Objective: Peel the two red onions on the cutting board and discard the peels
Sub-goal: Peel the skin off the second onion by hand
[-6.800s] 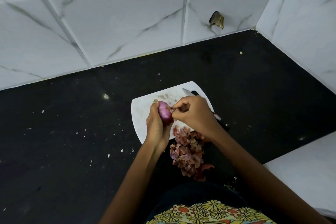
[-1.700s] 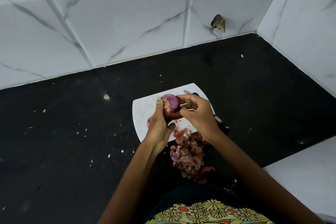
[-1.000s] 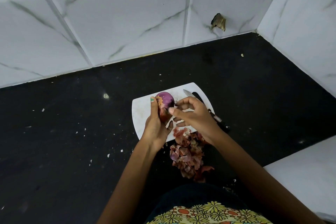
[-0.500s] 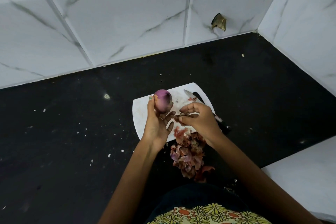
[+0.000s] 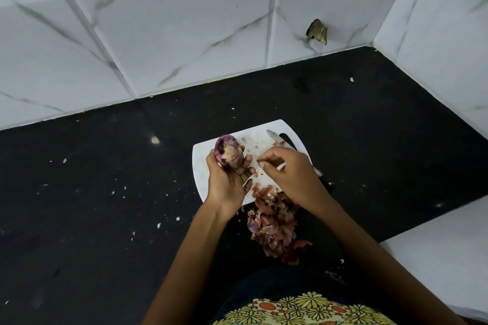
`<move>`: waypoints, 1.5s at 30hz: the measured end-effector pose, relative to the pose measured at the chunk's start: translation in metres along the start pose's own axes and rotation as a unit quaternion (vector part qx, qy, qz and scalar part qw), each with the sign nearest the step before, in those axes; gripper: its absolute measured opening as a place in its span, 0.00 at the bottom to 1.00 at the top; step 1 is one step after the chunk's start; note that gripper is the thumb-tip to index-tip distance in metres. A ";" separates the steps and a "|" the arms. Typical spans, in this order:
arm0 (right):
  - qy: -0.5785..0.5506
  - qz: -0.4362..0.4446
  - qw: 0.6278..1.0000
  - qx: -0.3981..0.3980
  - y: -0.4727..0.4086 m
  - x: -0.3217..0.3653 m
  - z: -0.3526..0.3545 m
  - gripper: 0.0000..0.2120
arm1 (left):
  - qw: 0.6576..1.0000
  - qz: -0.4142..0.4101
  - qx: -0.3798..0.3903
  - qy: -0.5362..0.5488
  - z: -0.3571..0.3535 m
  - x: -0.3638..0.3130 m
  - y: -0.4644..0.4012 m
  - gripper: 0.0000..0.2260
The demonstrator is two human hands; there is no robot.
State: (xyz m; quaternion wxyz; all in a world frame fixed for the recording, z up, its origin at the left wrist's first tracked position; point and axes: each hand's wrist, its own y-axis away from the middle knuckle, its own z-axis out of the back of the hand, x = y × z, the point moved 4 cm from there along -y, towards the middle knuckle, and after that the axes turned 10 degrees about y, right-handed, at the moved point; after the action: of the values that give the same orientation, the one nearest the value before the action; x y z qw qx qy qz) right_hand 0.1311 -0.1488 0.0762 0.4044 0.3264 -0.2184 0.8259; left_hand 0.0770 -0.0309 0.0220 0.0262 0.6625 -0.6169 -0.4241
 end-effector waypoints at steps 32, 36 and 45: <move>-0.255 -0.045 0.964 0.061 -0.010 0.002 -0.019 0.22 | 0.989 -0.038 0.033 -0.139 -0.004 0.013 0.002 0.32; -0.354 -0.080 0.930 0.053 -0.017 -0.001 -0.016 0.07 | 0.988 -0.045 0.031 -0.148 -0.007 0.013 0.004 0.30; -0.290 -0.056 0.952 0.084 -0.013 -0.003 -0.023 0.18 | 0.991 -0.030 0.025 -0.130 -0.004 0.015 0.003 0.30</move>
State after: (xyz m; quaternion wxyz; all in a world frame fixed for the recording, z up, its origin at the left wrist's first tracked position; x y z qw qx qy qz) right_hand 0.1346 -0.1285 0.0594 0.3407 0.5962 -0.2369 0.6872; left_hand 0.0757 -0.0467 0.0180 -0.0835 0.6204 -0.6051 -0.4919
